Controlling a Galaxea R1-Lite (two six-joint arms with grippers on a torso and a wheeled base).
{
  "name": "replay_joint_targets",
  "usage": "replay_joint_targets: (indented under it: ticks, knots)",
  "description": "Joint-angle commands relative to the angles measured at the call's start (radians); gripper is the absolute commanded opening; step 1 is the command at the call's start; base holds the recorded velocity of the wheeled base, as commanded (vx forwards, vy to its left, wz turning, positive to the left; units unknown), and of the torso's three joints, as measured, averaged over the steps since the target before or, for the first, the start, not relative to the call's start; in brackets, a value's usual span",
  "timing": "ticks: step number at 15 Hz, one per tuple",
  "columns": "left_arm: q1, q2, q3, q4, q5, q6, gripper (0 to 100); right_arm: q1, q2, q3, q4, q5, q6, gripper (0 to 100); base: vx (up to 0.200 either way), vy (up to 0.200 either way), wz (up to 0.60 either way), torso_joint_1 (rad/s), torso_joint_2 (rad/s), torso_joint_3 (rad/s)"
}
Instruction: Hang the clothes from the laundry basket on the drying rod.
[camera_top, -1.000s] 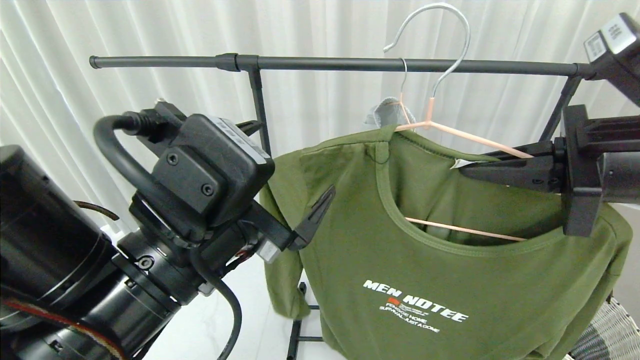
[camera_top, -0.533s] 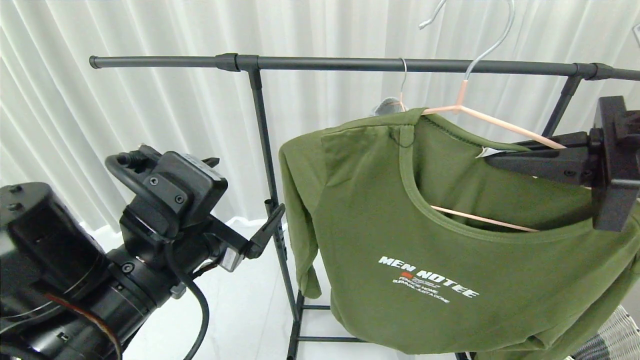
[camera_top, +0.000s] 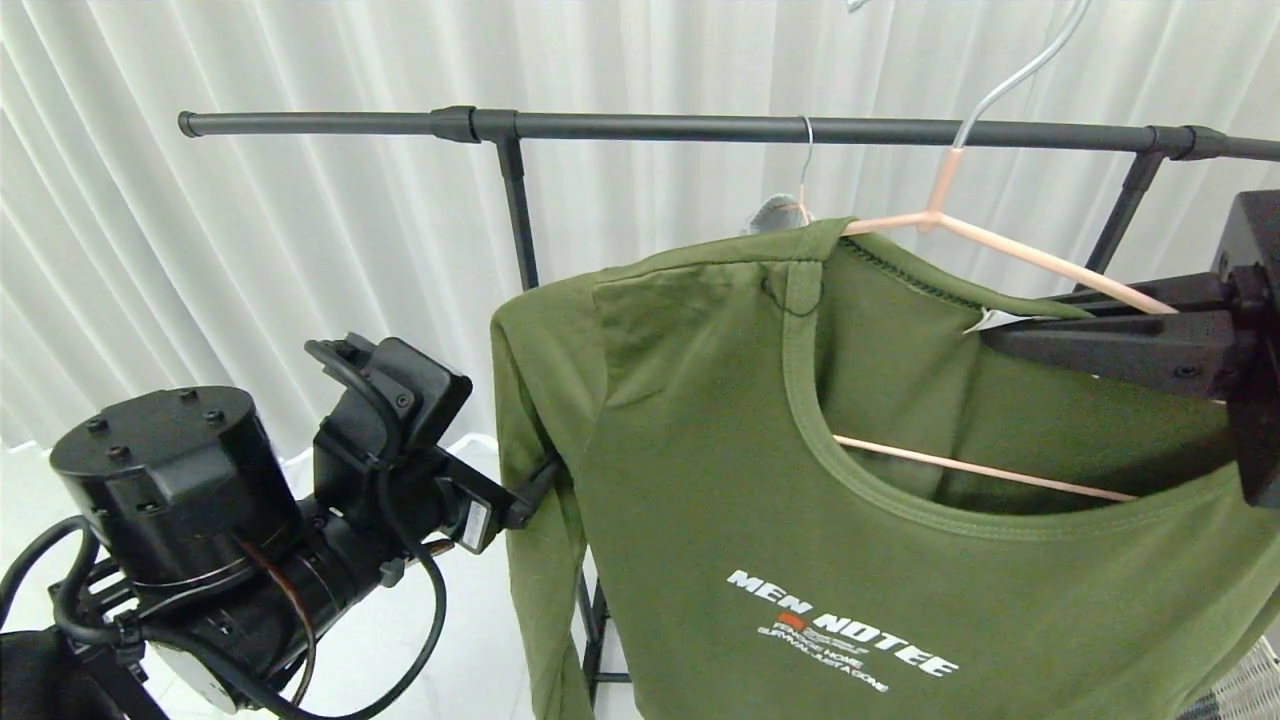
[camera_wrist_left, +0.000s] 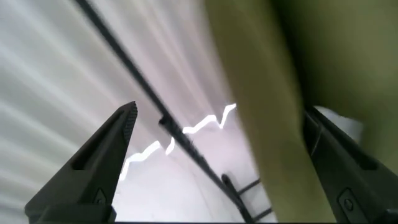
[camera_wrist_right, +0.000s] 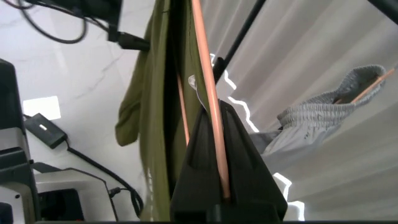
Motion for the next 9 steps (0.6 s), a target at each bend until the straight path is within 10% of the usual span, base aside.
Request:
replay_joint_targets:
  ticks: [1,9]
  knots:
    - [0.013,0.018,0.012,-0.009,0.001,-0.006,0,0.008,-0.01,0.0,0.002,0.0,0.0,0,0.0,0.0,0.0,0.0,0.0,0.0]
    - [0.125,0.018,0.203,-0.133,0.012,0.029,0,0.005,-0.028,0.003,0.005,-0.039,0.006,0,0.0,0.0,0.0,0.0,0.0,0.0]
